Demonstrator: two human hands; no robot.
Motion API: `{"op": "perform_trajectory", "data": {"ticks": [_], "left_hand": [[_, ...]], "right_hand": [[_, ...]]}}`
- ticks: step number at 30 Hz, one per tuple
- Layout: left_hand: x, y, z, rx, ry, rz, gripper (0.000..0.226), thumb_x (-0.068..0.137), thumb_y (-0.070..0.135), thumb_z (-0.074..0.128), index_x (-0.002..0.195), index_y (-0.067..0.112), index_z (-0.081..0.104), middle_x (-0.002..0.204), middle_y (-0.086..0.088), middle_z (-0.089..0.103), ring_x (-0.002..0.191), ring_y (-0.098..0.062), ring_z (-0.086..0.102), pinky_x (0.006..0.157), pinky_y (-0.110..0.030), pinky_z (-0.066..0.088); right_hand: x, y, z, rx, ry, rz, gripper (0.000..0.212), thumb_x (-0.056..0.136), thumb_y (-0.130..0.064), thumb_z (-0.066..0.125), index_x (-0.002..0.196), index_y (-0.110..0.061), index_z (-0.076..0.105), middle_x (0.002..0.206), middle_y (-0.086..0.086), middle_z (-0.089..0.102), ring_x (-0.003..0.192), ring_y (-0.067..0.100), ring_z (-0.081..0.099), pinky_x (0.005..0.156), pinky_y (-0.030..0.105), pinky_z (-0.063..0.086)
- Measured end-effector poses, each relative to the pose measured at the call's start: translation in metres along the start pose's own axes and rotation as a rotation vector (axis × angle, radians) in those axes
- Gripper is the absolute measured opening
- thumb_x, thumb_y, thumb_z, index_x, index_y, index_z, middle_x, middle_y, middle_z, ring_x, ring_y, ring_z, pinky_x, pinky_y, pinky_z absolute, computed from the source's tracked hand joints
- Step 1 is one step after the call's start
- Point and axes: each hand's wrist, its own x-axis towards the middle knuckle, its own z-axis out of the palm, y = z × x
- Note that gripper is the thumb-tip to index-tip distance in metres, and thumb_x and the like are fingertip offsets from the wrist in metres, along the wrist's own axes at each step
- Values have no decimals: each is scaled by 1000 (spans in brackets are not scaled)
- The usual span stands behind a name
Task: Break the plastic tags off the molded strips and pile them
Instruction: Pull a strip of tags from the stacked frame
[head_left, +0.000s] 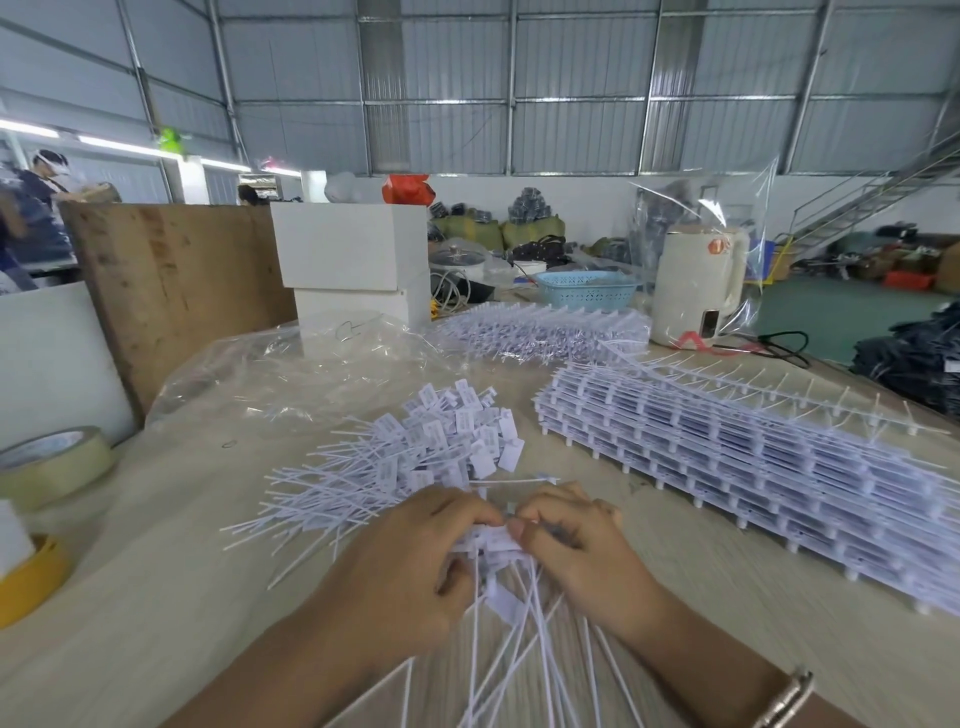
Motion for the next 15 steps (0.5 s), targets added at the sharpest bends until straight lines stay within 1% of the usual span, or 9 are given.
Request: {"op": "perform_trajectory", "data": {"ticks": [3, 5, 7, 9, 11, 12, 13, 14, 15], "left_hand": [[2, -1, 5, 34, -17, 3, 24, 81, 32, 56, 104, 34, 51, 101, 17, 56, 89, 1, 49, 71, -23, 43], [4, -2, 6, 44, 10, -22, 15, 80, 31, 61, 93, 29, 53, 91, 14, 57, 79, -3, 49, 63, -24, 40], [6, -2, 7, 78, 55, -18, 15, 76, 31, 66, 84, 25, 55, 82, 11, 60, 71, -7, 53, 53, -19, 34], [7, 0, 5, 121, 97, -9, 16, 67, 30, 67, 78, 23, 58, 75, 10, 63, 62, -8, 58, 49, -8, 28], [6, 1, 5, 151, 114, 2, 16, 62, 29, 68, 76, 23, 62, 71, 12, 66, 58, -7, 61, 43, -12, 35], [6, -1, 6, 138, 108, -8, 15, 64, 28, 69, 77, 22, 64, 72, 12, 68, 59, -7, 62, 45, -15, 42], [6, -2, 6, 98, 90, -44, 13, 68, 26, 71, 80, 22, 68, 74, 11, 69, 61, -7, 63, 50, -18, 46], [6, -4, 6, 44, 60, -97, 11, 73, 25, 74, 84, 23, 70, 78, 11, 71, 65, -6, 64, 56, -17, 47], [6, -6, 6, -10, 35, -146, 12, 76, 24, 75, 87, 25, 72, 80, 11, 72, 67, -2, 63, 60, -10, 43]], "right_hand": [[-1, 0, 2, 23, -9, 1, 29, 90, -28, 60, 63, -37, 54, 81, -3, 60, 92, -2, 47, 95, 35, 20], [-2, 0, 2, 51, -13, 8, 24, 89, -33, 60, 65, -27, 57, 82, -1, 60, 93, -1, 47, 92, 31, 19], [-2, -1, 1, 84, -38, 19, 25, 87, -38, 62, 68, -22, 60, 81, 1, 59, 94, -1, 47, 90, 28, 18], [-3, -4, 1, 95, -68, 14, 27, 81, -49, 60, 64, -29, 60, 73, -7, 53, 91, -3, 45, 91, 30, 19], [-2, -7, 1, 66, -82, 3, 20, 81, -49, 61, 63, -40, 63, 69, -19, 52, 90, -5, 44, 93, 35, 20], [-2, -8, 1, 48, -82, -5, 19, 83, -45, 62, 65, -49, 62, 70, -24, 53, 90, -6, 43, 94, 36, 20], [-1, -9, 1, 32, -76, -19, 24, 84, -41, 62, 66, -56, 60, 71, -28, 53, 89, -6, 43, 95, 39, 21], [-1, -10, 1, 26, -68, -36, 29, 85, -38, 63, 66, -60, 58, 72, -29, 53, 87, -5, 43, 94, 42, 24], [-1, -11, 0, 24, -59, -50, 33, 85, -36, 64, 66, -62, 57, 71, -30, 52, 84, -4, 43, 93, 46, 27]]}}
